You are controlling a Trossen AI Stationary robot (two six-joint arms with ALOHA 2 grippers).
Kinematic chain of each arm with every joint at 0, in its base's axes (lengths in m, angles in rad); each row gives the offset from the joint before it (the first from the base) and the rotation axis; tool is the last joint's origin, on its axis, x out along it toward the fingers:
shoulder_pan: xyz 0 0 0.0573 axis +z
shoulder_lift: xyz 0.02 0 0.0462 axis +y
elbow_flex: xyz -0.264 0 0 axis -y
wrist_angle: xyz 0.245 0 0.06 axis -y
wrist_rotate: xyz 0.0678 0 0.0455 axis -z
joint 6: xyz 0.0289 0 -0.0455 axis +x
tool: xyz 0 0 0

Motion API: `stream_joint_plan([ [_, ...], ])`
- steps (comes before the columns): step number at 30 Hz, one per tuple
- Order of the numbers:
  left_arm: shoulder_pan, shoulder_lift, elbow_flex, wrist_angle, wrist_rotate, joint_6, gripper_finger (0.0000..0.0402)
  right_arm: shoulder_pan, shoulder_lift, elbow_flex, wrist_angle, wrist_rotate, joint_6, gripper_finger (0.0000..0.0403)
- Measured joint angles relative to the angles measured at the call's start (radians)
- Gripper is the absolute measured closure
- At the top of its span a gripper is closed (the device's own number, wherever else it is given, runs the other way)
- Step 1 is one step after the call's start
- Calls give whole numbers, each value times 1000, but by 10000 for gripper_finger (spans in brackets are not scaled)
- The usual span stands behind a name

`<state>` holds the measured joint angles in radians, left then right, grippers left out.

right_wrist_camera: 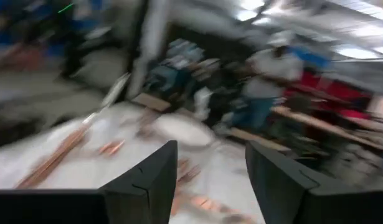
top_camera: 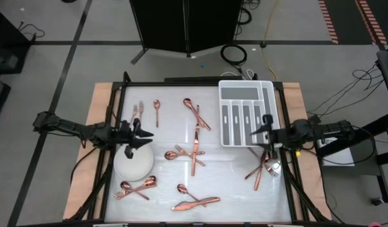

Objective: Sort silverware
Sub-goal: Put the bronze knife into the silverware tray

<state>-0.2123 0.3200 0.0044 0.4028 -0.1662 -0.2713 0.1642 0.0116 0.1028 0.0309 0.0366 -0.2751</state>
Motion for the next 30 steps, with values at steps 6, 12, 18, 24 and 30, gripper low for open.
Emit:
stream_joint_plan([
  [6, 1, 0, 0, 61, -102, 49, 274, 0, 1, 0, 130, 168, 224, 227],
  [12, 1, 8, 0, 33, -216, 42, 274, -1, 2, 0, 121, 392, 396, 227],
  [18, 5, 14, 24, 8, -217, 123, 274, -1, 5, 0, 123, 414, 536, 227],
  [24, 5, 51, 177, -86, -209, 224, 274, -1, 122, 27, 103, 438, 643, 239],
  [30, 5, 162, 261, -139, -218, 260, 274, -1, 402, 212, 43, 430, 736, 252],
])
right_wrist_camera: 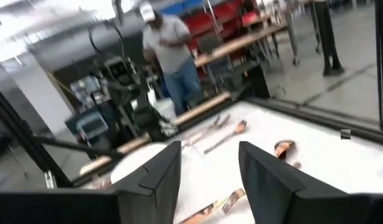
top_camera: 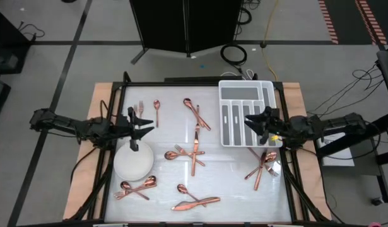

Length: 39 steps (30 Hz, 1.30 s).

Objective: Sort silverware
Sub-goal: Put the bronze knife into the silverware tray

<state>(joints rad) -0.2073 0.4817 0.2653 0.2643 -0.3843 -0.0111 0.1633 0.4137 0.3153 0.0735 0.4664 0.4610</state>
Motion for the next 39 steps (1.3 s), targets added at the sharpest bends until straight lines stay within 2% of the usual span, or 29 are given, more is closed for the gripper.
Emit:
stream_joint_plan([
  [6, 0, 79, 36, 7, 0, 69, 274, 2, 387, 310, -213, -88, 127, 255],
  [14, 0, 94, 37, 10, 11, 132, 274, 5, 930, 720, -422, -180, 380, 255],
  [21, 0, 92, 37, 11, 13, 131, 274, 34, 1295, 1010, -602, -207, 487, 255],
  [25, 0, 92, 37, 12, 13, 132, 274, 59, 1447, 1080, -610, -180, 509, 255],
  [29, 0, 92, 38, 15, 13, 135, 274, 75, 1548, 1085, -614, -143, 605, 255],
  [39, 0, 92, 38, 17, 13, 179, 274, 79, 1668, 1086, -565, -121, 758, 255],
])
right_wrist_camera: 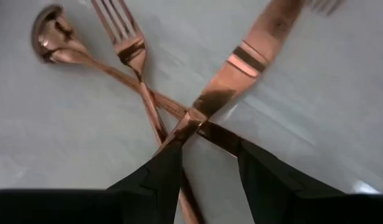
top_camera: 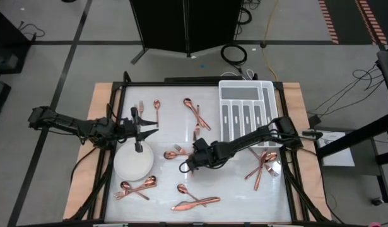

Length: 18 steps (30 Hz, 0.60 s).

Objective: Sort silverware
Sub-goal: Put the bronze knife into the silverware tray

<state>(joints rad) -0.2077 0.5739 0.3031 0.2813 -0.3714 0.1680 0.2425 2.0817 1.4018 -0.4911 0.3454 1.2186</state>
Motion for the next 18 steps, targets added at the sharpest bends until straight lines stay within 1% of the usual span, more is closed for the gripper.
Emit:
stream_joint_plan([
  [5, 0, 0, 0, 1, 0, -2, 274, 0, 10, 1, 48, -3, -12, 255],
  [11, 0, 0, 0, -4, 0, -4, 274, -7, -27, -2, 20, -17, -54, 255],
  [18, 0, 0, 1, -4, 0, -5, 274, 6, -57, -2, 78, -10, -60, 255],
])
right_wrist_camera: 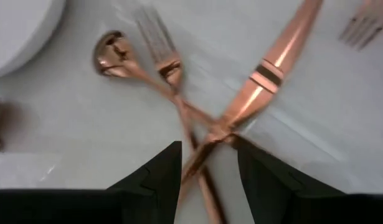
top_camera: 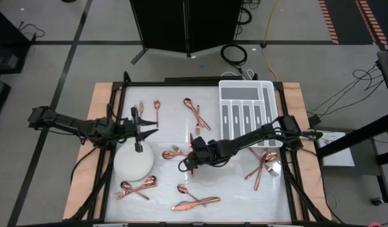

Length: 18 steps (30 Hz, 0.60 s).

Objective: Sort silverware
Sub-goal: Put the bronze knife into the silverware tray

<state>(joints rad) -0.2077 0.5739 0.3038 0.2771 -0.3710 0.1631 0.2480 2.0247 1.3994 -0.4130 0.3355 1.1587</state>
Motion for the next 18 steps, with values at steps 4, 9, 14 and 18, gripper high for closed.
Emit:
stream_joint_plan([
  [4, 0, 0, 0, -1, 0, 0, 274, 15, 13, 1, 53, 0, 0, 255],
  [9, 0, 0, 0, -4, 0, 0, 274, 15, 27, 0, 51, 4, 4, 255],
  [14, 0, 0, 0, -4, 0, 0, 274, 16, 38, 0, 51, 9, 4, 255],
  [18, 0, 0, 0, -3, 0, 0, 274, 18, 39, 0, 54, 9, 4, 255],
])
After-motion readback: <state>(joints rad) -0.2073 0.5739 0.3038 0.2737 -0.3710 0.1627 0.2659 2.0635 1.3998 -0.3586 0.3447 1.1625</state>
